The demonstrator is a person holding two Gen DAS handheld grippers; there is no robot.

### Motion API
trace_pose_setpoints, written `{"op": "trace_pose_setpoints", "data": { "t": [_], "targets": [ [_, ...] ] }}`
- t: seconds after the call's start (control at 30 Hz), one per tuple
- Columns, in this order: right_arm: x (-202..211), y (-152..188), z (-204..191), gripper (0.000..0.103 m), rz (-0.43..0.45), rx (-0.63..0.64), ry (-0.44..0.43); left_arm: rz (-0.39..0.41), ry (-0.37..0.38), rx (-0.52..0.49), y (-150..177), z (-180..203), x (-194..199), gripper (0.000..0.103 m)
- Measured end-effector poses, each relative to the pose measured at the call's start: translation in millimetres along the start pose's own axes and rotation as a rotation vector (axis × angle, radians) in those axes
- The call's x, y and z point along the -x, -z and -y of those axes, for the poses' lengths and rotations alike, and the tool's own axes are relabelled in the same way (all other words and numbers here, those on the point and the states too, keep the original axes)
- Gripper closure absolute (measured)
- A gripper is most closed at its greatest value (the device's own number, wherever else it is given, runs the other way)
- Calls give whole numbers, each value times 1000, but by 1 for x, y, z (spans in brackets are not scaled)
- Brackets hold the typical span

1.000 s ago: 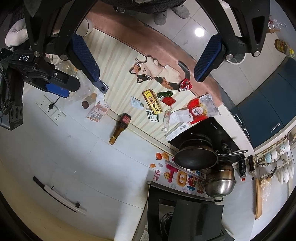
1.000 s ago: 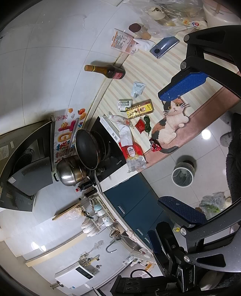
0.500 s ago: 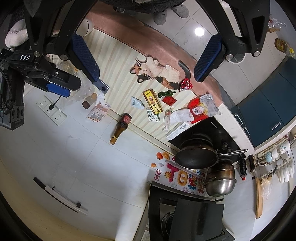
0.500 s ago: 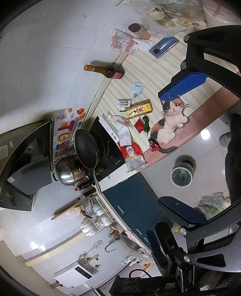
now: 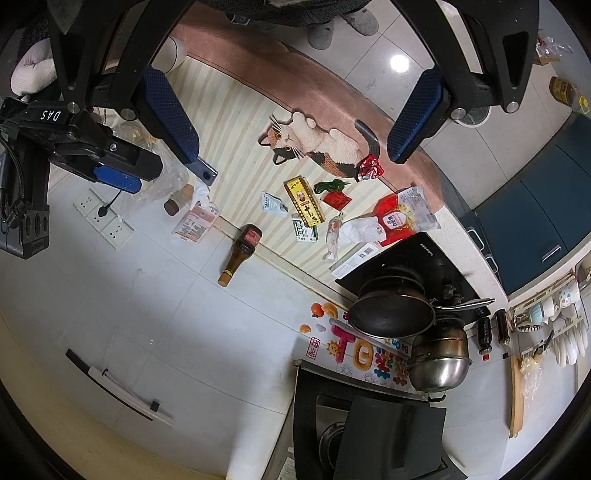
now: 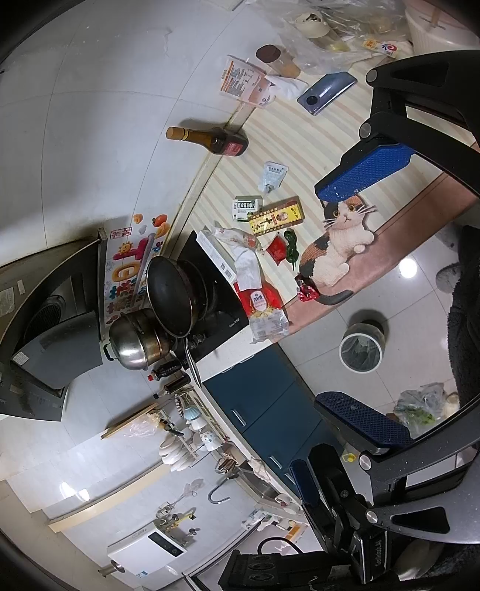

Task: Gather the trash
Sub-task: 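Grasp the red wrapper with the left tool while the right tool grasps the yellow box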

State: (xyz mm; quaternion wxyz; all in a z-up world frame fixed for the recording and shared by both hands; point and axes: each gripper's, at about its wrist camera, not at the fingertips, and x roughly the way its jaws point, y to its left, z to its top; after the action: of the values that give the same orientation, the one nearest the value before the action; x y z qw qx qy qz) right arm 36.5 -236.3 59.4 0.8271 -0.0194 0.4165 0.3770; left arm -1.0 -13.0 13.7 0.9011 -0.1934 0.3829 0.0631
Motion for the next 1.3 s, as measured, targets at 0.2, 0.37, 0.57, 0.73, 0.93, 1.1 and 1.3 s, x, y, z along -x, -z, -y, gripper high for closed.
{"op": "trace_pose_setpoints", "data": {
  "t": [0.2,0.37,0.57,0.73,0.93,1.1,1.3],
  "targets": [
    [-2,0,-1,0,-1,0,3,-1,6,-2,0,1,-1,0],
    [5,0,-5,0,5,-13,10,-8,16,-13,-5,-4,-5,0],
    [-10,-1,-7,0,32,-61,107,11,-153,-71,-16,-25,-26,0],
    [-60,-8,10,0,67,-102,267,59,-440,-125,-32,-56,-84,0],
    [-149,-21,70,0,-8,-155,404,-127,-549,-64,-41,-133,-199,0],
    [-270,-28,134,0,-179,-153,439,-310,-605,-91,-37,-174,-306,0],
    [-393,-16,185,0,-392,-162,433,-494,-563,-95,-35,-211,-391,1]
  ]
}}
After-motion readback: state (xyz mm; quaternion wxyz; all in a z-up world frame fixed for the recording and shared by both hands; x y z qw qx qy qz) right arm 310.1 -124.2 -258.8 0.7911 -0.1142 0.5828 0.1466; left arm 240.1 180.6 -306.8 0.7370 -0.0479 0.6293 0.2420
